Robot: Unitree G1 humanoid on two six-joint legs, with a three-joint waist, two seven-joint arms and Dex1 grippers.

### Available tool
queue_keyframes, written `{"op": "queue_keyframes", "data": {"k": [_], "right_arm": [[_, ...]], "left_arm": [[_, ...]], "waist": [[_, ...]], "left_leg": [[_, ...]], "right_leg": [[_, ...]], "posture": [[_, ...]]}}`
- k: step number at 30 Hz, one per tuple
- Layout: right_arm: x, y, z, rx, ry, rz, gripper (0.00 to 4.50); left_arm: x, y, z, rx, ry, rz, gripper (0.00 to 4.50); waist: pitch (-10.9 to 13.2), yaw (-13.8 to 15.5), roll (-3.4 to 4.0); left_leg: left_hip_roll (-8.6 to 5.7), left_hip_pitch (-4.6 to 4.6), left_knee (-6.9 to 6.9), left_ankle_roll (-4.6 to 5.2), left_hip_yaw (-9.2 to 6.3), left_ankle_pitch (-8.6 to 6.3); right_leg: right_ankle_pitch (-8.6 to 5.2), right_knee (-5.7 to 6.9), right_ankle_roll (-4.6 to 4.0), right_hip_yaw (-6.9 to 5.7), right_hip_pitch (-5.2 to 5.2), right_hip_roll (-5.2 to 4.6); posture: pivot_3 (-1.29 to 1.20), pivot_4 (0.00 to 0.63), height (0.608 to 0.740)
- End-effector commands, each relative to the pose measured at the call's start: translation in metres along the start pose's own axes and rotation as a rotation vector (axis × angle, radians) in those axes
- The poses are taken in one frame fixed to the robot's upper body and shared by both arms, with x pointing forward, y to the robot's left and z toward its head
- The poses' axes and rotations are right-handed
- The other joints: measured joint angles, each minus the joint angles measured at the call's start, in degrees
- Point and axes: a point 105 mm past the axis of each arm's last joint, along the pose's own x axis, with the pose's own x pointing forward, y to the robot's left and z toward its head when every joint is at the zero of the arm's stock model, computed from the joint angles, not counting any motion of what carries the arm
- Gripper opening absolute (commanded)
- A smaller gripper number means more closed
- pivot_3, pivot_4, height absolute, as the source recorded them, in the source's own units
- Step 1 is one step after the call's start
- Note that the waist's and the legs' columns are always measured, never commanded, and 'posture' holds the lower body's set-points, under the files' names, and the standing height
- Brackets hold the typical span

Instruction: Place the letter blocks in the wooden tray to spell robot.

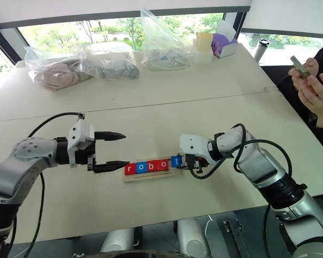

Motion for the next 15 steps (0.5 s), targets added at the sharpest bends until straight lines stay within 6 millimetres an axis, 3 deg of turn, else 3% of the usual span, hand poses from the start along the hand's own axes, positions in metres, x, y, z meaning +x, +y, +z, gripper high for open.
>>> {"op": "queue_keyframes", "data": {"k": [1,11,15], "right_arm": [[0.0005,0.0013,0.0119,-0.052,-0.022,0.006,1.12],[0.004,0.0017,0.0132,-0.056,-0.026,0.012,1.12],[0.0045,-0.0025,0.0129,-0.065,-0.024,-0.005,3.15]], "left_arm": [[-0.0051,-0.0005,0.0129,0.045,-0.026,0.0,4.5],[-0.0025,0.0008,0.0161,0.041,-0.04,0.012,4.5],[-0.0008,0.0011,0.0163,0.041,-0.042,0.016,4.5]], "waist": [[0.0,0.0,0.0],[0.0,0.0,0.0],[0.0,0.0,0.0]], "left_leg": [[0.0,0.0,0.0,0.0,0.0,0.0],[0.0,0.0,-0.01,0.0,0.0,0.0],[0.0,0.0,-0.01,0.0,0.0,0.0]], "right_leg": [[0.0,0.0,0.0,0.0,0.0,0.0],[0.0,0.0,0.0,0.0,0.0,0.0],[0.0,0.0,0.0,0.0,-0.01,0.0]], "posture": [[0.0,0.15,0.74],[0.0,0.15,0.74],[0.0,0.15,0.74]]}}
